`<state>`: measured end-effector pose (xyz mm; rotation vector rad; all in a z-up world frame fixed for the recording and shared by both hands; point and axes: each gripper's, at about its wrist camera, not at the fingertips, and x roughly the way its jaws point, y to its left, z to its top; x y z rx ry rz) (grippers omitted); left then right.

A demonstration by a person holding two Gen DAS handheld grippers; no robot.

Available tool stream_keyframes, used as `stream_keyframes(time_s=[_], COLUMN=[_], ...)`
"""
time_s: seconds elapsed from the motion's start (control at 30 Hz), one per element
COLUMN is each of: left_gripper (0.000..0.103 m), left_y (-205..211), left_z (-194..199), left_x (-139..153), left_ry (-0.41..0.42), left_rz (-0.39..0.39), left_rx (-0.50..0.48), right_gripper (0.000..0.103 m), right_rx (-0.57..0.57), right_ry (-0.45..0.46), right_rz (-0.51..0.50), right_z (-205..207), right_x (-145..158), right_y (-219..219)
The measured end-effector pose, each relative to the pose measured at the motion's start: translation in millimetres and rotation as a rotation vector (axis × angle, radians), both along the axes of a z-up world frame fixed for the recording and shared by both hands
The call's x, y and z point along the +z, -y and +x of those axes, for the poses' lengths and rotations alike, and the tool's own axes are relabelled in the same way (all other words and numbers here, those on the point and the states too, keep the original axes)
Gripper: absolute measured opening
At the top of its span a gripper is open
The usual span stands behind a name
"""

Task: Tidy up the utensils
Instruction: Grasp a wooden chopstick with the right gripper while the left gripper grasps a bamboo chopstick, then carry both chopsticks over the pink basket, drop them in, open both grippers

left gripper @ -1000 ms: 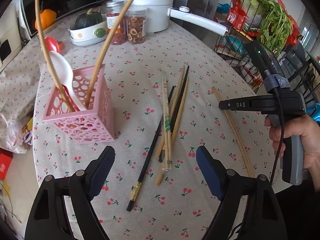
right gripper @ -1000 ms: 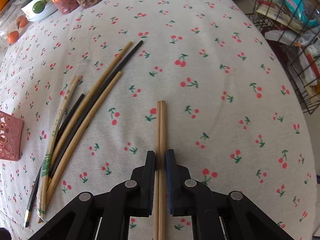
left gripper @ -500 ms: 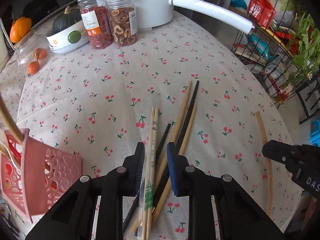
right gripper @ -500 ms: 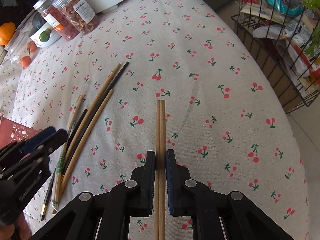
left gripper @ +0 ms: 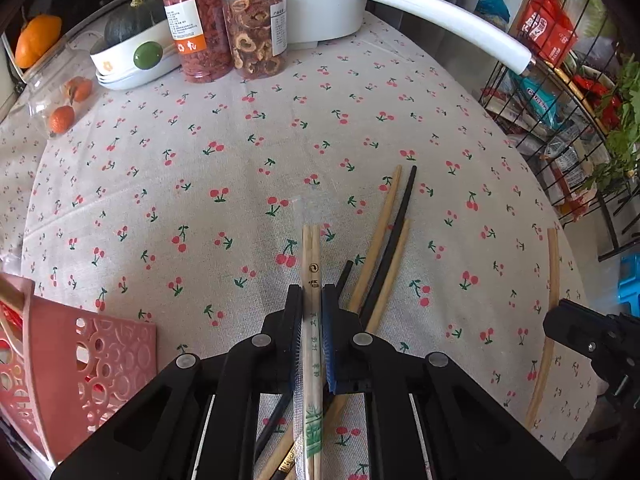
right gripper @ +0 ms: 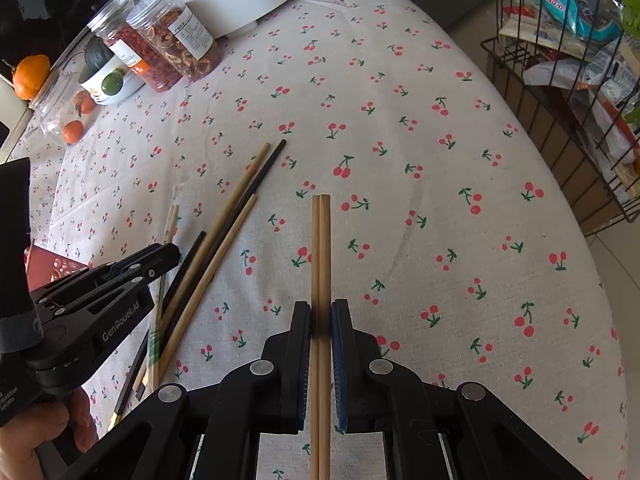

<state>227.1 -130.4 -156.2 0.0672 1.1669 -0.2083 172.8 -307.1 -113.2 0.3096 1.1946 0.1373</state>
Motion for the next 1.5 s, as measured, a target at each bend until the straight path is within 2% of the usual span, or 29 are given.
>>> stream_keyframes(time_s=[0.27, 0.5, 0.63, 0.7, 0.8, 0.93, 1.13, 1.3, 1.5], left_gripper=[0.010, 0.010, 0.010, 0.010, 0.010, 0.010, 0.010, 0.010, 0.010], left_y=[-17, -58, -94, -114, -139, -169, -189, -190, -181], left_z=[-50, -99, -122, -132, -132, -116, -102, -96, -79], left_x=[53, 109, 142, 158, 174, 181, 177, 176, 155], left_ry=[0.103, 0.242, 0.360, 0.450, 0.584, 0.675, 0.779, 0.892, 0.937], left_rz=[-0.060, -0.127, -0.226, -0.273, -0.301, -0.343, -0.359, -0.310, -0.223], left_rx=[-0.070, -0.089, -0.060, -0.027, 0.045, 0.147, 0.244, 0.272, 0.269], right_gripper=[0.008, 0.008, 0.007, 0.007, 0.004, 0.004, 0.004, 0.004, 0.004], right_rx=[0.004, 0.045, 0.073, 0.081, 0.088, 0.097, 0.101, 0.117, 0.146], right_ry=[0.112, 0.237, 0.319, 0.358, 0.404, 0.449, 0.473, 0.492, 0.520], right_rz=[0.043, 0.033, 0.026, 0.028, 0.030, 0.033, 0.051, 0.070, 0.093], right_z=[-14, -39, -54, -59, -64, -63, -55, -54, -59], right_x=[34, 66, 85, 94, 105, 116, 123, 133, 144], right_y=[-12, -31, -43, -46, -53, -61, -69, -73, -82])
